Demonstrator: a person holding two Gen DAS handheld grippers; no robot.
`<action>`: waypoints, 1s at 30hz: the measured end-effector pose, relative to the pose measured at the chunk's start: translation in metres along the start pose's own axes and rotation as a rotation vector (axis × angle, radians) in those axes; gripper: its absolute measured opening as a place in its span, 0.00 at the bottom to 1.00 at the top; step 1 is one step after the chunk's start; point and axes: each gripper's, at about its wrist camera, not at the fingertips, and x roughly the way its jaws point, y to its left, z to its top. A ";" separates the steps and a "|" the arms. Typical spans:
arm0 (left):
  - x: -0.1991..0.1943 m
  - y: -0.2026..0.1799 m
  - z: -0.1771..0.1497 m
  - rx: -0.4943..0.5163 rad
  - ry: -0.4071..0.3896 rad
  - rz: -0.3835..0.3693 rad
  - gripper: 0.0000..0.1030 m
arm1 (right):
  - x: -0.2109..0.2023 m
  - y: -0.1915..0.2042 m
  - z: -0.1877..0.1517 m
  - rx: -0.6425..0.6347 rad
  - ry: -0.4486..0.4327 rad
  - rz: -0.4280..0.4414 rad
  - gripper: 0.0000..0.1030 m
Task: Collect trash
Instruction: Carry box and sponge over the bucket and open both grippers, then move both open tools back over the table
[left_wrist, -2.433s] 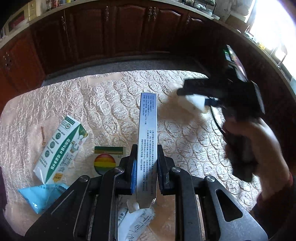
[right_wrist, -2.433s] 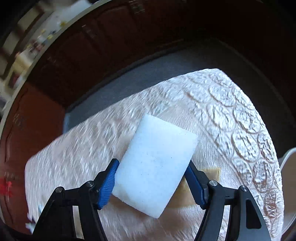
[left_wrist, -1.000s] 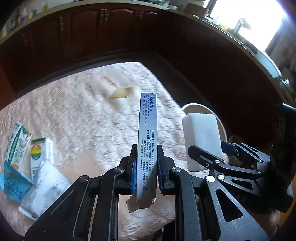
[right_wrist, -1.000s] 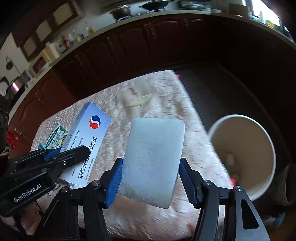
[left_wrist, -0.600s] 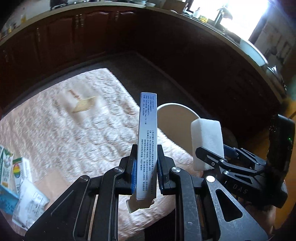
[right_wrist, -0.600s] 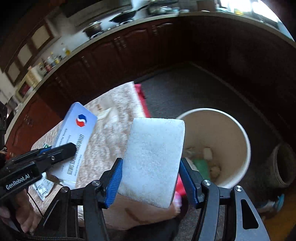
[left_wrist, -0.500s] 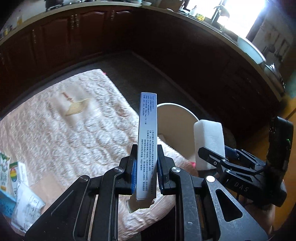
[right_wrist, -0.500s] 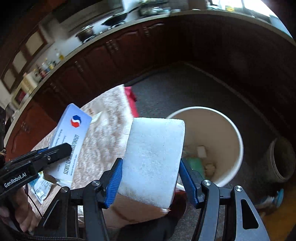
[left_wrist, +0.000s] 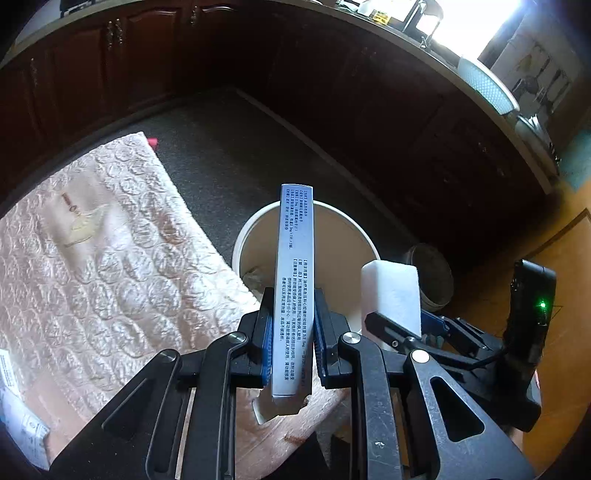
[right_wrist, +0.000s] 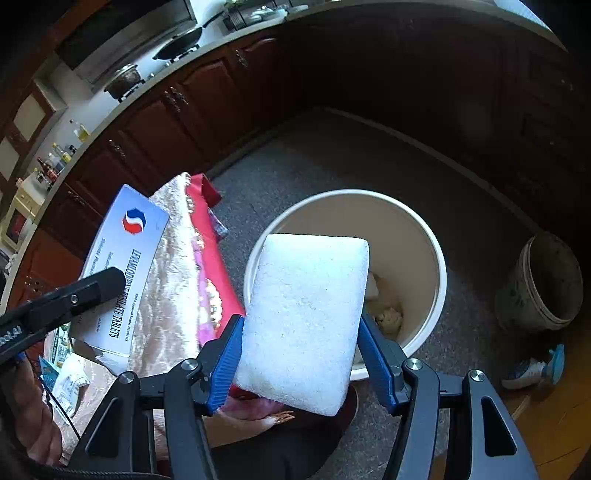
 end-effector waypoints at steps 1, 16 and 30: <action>0.003 -0.002 0.000 0.005 0.002 0.004 0.15 | 0.002 -0.001 0.000 0.002 0.005 0.000 0.58; 0.025 -0.020 -0.002 0.018 0.018 0.005 0.16 | 0.025 -0.018 0.002 0.054 0.037 -0.020 0.62; 0.004 -0.008 -0.006 -0.028 -0.024 -0.018 0.54 | 0.028 -0.024 -0.003 0.104 0.052 -0.037 0.74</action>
